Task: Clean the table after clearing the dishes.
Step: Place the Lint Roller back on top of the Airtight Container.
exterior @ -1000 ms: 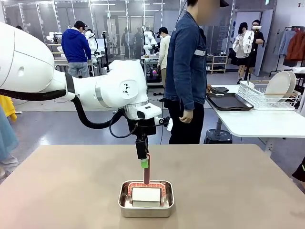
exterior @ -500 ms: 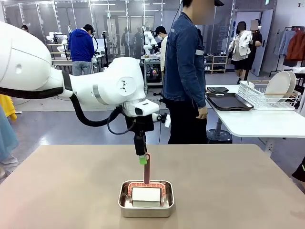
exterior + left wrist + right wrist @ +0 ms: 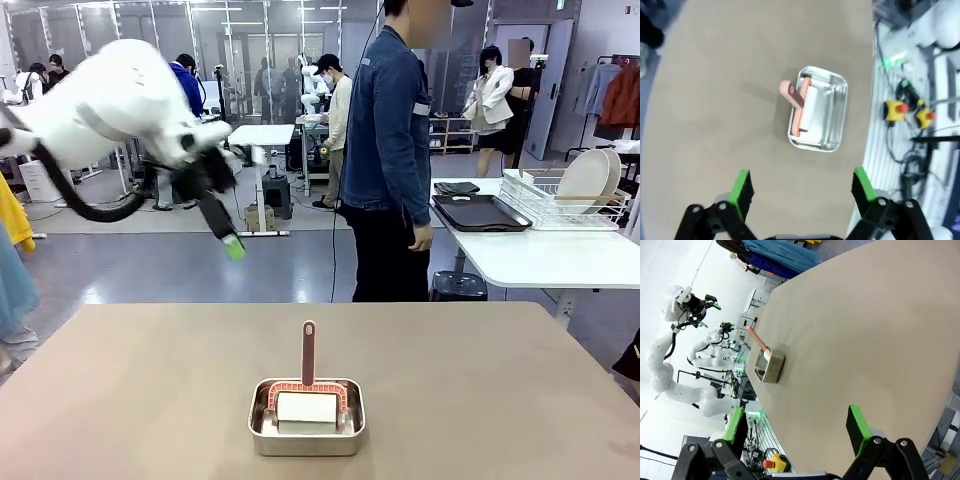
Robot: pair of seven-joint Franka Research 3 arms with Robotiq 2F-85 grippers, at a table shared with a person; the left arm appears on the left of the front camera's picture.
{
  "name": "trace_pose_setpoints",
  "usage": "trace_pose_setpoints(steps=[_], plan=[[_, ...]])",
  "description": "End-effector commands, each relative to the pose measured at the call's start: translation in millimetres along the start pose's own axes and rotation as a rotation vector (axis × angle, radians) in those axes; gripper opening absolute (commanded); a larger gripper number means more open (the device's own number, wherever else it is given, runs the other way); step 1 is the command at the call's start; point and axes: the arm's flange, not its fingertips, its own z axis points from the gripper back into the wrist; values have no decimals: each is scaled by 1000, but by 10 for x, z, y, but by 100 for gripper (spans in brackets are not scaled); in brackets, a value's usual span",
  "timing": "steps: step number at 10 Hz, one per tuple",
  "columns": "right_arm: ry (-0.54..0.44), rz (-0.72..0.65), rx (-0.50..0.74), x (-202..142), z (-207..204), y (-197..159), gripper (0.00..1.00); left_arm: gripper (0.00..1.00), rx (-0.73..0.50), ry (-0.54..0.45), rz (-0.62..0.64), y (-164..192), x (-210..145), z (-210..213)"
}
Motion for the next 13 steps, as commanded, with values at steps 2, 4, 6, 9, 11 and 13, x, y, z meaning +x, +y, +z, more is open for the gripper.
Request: trace_pose_setpoints(steps=[2,4,6,9,11,13], plan=[[-12,3,7,1,-14,29,100,100,-121,-407,128,140,-1187,618],[-12,3,7,1,-14,29,100,100,-230,-623,204,243,-2225,1126],[-12,3,7,1,-14,29,100,100,-331,-779,305,493,-3133,1339],[-12,3,7,1,-14,29,100,100,-387,-939,541,938,-4286,1279],[-12,3,7,1,-14,29,100,100,-440,-999,593,1226,-4673,1003],[-12,3,7,1,-14,29,100,100,-381,-958,604,1072,-4750,914]])
